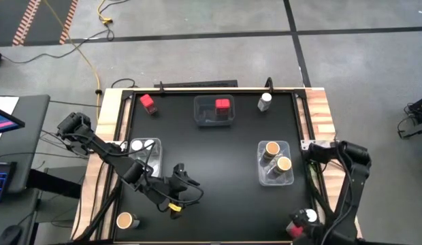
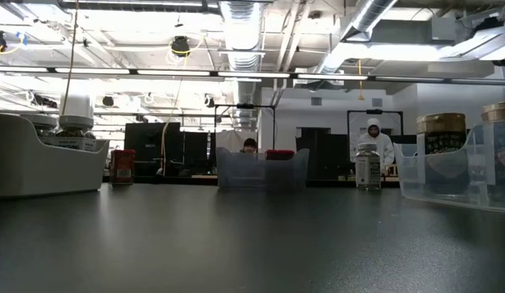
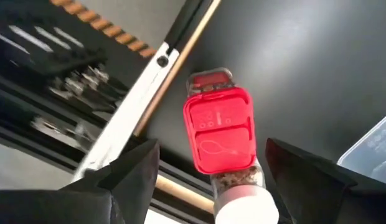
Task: Sort spices by type
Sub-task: Put the bottom red seasoning can into the black bin
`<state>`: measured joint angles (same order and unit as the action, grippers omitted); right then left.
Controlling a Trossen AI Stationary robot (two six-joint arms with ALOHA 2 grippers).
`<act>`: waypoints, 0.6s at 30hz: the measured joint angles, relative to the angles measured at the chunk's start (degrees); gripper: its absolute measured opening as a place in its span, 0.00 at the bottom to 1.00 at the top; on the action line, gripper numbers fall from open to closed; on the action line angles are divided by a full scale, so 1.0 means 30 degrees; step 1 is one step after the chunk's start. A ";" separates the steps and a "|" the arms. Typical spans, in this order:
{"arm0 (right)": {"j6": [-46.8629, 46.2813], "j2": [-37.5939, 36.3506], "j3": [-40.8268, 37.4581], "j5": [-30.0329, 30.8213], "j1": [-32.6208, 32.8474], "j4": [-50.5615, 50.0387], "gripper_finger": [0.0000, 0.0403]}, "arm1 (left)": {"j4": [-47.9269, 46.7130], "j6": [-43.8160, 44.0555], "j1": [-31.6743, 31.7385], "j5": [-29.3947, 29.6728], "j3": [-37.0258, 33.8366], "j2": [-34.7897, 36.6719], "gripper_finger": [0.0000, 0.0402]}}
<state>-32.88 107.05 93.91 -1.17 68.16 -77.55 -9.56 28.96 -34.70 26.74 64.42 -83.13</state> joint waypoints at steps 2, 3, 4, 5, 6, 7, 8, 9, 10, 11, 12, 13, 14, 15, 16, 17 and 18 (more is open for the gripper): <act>0.0130 0.0122 -0.0170 0.0206 0.0112 0.0021 0.81 | -0.0007 0.0322 0.0000 0.0098 0.0000 0.0000 0.71; 0.0076 0.0074 -0.0364 0.0332 0.0182 0.0111 0.81 | -0.0004 0.0457 -0.0003 0.0137 0.0000 0.0000 0.71; -0.0026 -0.0031 -0.0675 0.0441 0.0183 0.0333 0.81 | 0.0005 0.0580 -0.0005 0.0162 0.0000 0.0000 0.71; -0.0146 -0.0115 -0.1003 0.0451 0.0189 0.0566 0.81 | -0.0002 0.0693 -0.0003 0.0175 0.0000 0.0000 0.71; -0.0285 -0.0167 -0.1289 0.0459 0.0203 0.0840 0.81 | 0.0004 0.0782 0.0000 0.0186 0.0000 0.0000 0.71; -0.0310 -0.0177 -0.1495 0.0575 0.0257 0.1086 0.81 | 0.0007 0.0800 -0.0004 0.0189 0.0000 0.0000 0.71; -0.0302 -0.0184 -0.1654 0.0804 0.0300 0.1297 0.81 | 0.0007 0.0807 -0.0002 0.0189 0.0000 0.0000 0.71; -0.0222 -0.0199 -0.1836 0.0967 0.0289 0.1537 0.81 | 0.0015 0.0861 -0.0002 0.0189 0.0000 0.0000 0.71; -0.0059 -0.0207 -0.2006 0.0992 0.0279 0.1771 0.81 | 0.0007 0.0968 -0.0007 0.0197 0.0000 0.0000 0.71; -0.0017 -0.0220 -0.2181 0.1012 0.0285 0.1980 0.81 | 0.0007 0.1073 -0.0006 0.0197 0.0000 0.0000 0.71; -0.0016 -0.0220 -0.2382 0.1019 0.0286 0.2219 0.81 | 0.0001 0.1134 0.0000 0.0197 0.0000 0.0000 0.71; -0.0019 -0.0220 -0.2515 0.1013 0.0286 0.2288 0.81 | 0.0007 0.1147 -0.0007 0.0204 0.0000 0.0000 0.71; 0.0035 -0.0220 -0.2642 0.1013 0.0286 0.2348 0.81 | 0.0007 0.1154 -0.0007 0.0204 0.0000 0.0000 0.71; 0.0092 -0.0220 -0.2746 0.1013 0.0286 0.2352 0.81 | 0.0007 0.1154 -0.0007 0.0211 0.0000 -0.0007 0.71; 0.0135 -0.0220 -0.2850 0.1013 0.0286 0.2369 0.81 | 0.0006 0.1154 -0.0002 0.0217 0.0000 -0.0010 0.71; 0.0135 -0.0220 -0.3001 0.1013 0.0286 0.2446 0.81 | 0.0020 0.1154 0.0000 0.0231 0.0000 -0.0039 0.71; 0.0146 -0.0220 -0.3127 0.1013 0.0286 0.2598 0.81 | 0.0015 0.1154 0.0000 0.0244 0.0000 -0.0060 0.71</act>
<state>-32.44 106.39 84.53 1.87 69.01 -69.76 -9.52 32.42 -34.70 27.47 64.42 -83.31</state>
